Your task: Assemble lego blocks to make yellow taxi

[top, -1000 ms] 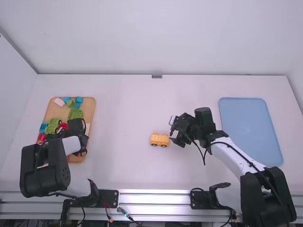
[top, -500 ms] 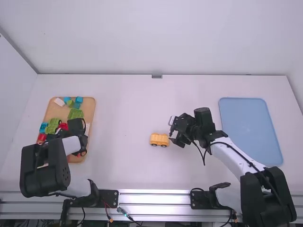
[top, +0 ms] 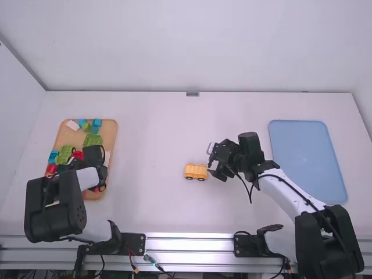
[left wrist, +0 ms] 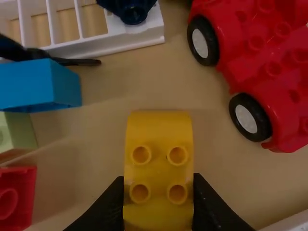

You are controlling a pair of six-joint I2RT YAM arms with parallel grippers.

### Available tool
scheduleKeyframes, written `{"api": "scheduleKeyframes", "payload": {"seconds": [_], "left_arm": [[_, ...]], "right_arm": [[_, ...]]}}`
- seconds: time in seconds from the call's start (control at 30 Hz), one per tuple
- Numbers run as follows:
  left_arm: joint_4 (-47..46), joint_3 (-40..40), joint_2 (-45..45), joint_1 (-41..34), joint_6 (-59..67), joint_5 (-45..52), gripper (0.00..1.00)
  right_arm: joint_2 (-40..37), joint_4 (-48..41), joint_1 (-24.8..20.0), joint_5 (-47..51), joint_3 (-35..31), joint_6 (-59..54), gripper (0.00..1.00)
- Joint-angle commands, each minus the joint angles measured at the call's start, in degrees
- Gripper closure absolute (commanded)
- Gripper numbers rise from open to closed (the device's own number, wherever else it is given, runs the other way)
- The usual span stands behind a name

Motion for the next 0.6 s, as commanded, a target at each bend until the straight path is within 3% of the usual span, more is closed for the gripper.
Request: {"api": "scheduleKeyframes", "payload": {"seconds": [0.0, 0.2, 0.33, 0.43, 0.57], "left_arm": [[-0.35, 0.66, 0.61, -0.09, 7.93, -1.90, 0.89], [-3.91, 3.19, -1.70, -0.11, 7.37, -1.64, 0.89], [-8.81, 6.40, -5.31, -0.15, 10.84, -1.64, 0.98], [-12.09, 8.35, -9.53, -0.28, 13.90, -1.25, 0.98], [-11.80, 8.85, -15.47, -1.84, 28.39, 9.01, 0.96]], "right_arm": [[-0.57, -0.11, 0.13, -0.31, 1.33, 0.04, 0.01], [-0.57, 0.39, 0.17, -0.46, 1.33, 0.04, 0.01], [-0.57, 1.86, 0.22, -0.48, 1.33, 0.02, 0.01], [-0.57, 3.41, 0.22, -0.37, 1.33, 0.04, 0.01], [-0.57, 4.04, 0.22, -0.28, 1.33, 0.44, 0.01]]}}
